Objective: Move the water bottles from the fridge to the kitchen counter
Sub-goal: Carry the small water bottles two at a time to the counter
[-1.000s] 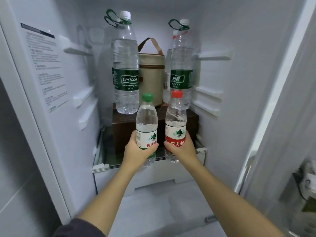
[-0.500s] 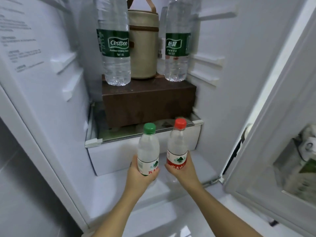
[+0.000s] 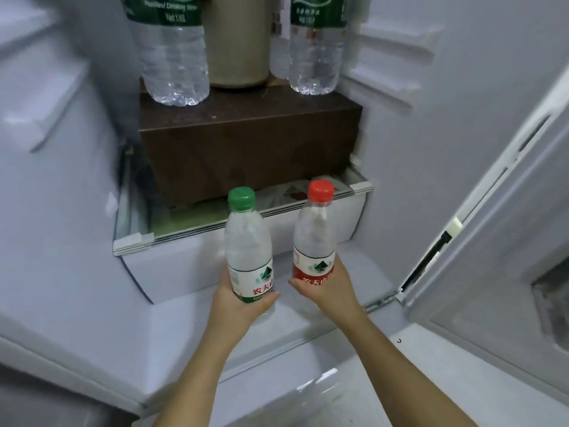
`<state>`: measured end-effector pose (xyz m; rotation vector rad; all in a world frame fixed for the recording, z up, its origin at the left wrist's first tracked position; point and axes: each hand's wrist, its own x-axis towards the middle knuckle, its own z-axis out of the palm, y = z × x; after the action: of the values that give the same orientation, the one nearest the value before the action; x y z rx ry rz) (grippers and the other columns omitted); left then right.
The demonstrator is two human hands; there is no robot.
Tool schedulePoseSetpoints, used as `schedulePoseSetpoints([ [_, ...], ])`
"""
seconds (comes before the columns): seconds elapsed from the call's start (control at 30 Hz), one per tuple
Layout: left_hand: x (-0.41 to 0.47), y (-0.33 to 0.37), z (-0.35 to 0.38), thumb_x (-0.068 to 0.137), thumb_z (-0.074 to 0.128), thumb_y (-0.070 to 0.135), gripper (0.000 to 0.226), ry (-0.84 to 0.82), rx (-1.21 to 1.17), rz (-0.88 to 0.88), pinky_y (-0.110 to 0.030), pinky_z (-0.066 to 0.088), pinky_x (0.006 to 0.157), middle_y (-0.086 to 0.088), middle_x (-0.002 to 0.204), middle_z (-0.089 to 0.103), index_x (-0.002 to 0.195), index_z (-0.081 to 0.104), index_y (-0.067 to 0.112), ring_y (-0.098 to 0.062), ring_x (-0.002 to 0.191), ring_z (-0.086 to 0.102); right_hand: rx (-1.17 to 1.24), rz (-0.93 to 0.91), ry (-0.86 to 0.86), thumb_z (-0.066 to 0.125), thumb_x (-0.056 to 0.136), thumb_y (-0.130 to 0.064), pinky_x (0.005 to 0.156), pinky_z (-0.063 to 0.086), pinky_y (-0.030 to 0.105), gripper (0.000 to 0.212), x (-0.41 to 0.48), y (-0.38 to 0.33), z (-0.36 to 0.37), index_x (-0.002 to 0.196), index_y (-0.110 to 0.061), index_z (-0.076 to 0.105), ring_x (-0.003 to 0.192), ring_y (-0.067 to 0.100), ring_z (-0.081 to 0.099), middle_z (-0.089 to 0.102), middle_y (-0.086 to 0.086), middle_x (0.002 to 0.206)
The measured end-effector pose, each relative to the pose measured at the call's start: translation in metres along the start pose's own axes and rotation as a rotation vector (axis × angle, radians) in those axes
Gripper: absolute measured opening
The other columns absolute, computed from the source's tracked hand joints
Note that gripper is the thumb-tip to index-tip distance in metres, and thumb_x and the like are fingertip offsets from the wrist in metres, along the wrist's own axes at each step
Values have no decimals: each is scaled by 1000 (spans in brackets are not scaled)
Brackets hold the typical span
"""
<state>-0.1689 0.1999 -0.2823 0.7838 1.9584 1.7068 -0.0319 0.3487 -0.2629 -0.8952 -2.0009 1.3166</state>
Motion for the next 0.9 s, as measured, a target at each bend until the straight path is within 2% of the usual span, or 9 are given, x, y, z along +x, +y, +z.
schedulePoseSetpoints([
  [0.07,2,0,-1,58,92,21,60,-18,4,-30,-11,51,62,16,93,74,111,64,20,-2,86,70,-3,1,4,90,63,-32,76,51,15,62,-2,-2,0,115,-22,57,92,0,66,70,-11,101],
  [0.17,4,5,-1,65,89,7,50,-12,14,-32,-12,51,63,13,89,75,108,65,17,-5,84,70,-11,7,-5,89,67,-26,73,49,12,58,-4,-7,-2,114,-18,56,90,-3,66,70,-11,99],
  [0.23,0,11,2,61,89,8,52,16,13,-15,-14,52,65,9,87,75,107,65,14,-7,85,71,3,7,10,89,67,-21,69,48,8,57,-9,-12,-5,114,-16,55,87,-8,64,68,-13,96],
  [0.37,-25,17,12,63,89,4,61,55,19,16,-22,55,68,0,97,73,116,59,4,-11,87,71,52,14,2,87,67,-21,72,53,14,60,-41,-22,-24,117,-21,53,89,-2,67,69,-9,98],
  [0.47,-53,27,23,63,88,1,67,68,-19,53,-27,55,73,3,101,71,121,55,7,-7,89,70,82,-5,9,85,66,-24,76,57,20,61,-74,-32,-51,117,-27,51,92,2,67,69,-10,100],
  [0.57,-88,45,41,54,92,18,76,32,-84,99,-22,54,72,4,100,72,120,56,8,-7,90,69,78,-36,24,84,65,-27,77,58,25,58,-111,-44,-84,113,-29,51,93,6,68,68,-11,99],
  [0.67,-129,71,64,49,84,40,80,-19,-172,146,-17,54,69,3,95,73,116,58,6,-9,87,70,90,-64,63,84,65,-27,76,59,25,58,-154,-50,-121,113,-26,52,92,7,68,69,-10,98],
  [0.8,-192,107,100,50,81,46,71,-129,-208,210,-17,53,68,10,95,74,111,62,15,-7,87,70,86,-93,155,82,65,-21,64,55,20,51,-223,-52,-176,105,-34,53,85,6,69,70,-14,94],
  [0.9,-245,128,133,53,80,45,56,-245,-198,273,-11,51,63,16,92,74,102,65,22,-1,83,70,93,-86,271,82,62,-28,73,59,31,53,-279,-46,-216,107,-29,54,89,10,69,71,-9,96],
])
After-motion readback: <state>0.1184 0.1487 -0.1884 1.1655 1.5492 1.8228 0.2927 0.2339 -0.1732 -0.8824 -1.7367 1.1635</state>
